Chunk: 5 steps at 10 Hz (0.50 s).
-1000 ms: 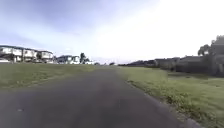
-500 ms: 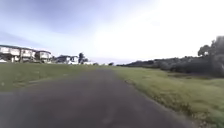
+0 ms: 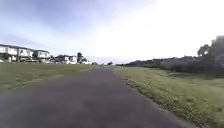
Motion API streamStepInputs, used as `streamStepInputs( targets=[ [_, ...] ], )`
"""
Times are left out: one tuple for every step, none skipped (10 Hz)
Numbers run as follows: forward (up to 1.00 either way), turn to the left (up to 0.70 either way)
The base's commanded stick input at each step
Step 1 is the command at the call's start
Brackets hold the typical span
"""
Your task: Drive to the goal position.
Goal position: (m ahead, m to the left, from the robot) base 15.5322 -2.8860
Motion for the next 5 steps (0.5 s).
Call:
streamStepInputs(
  targets=[
    [1.0, 0.0],
    [1.0, 0.0],
    [1.0, 0.0],
    [1.0, 0.0],
    [1.0, 0.0]
  ],
)
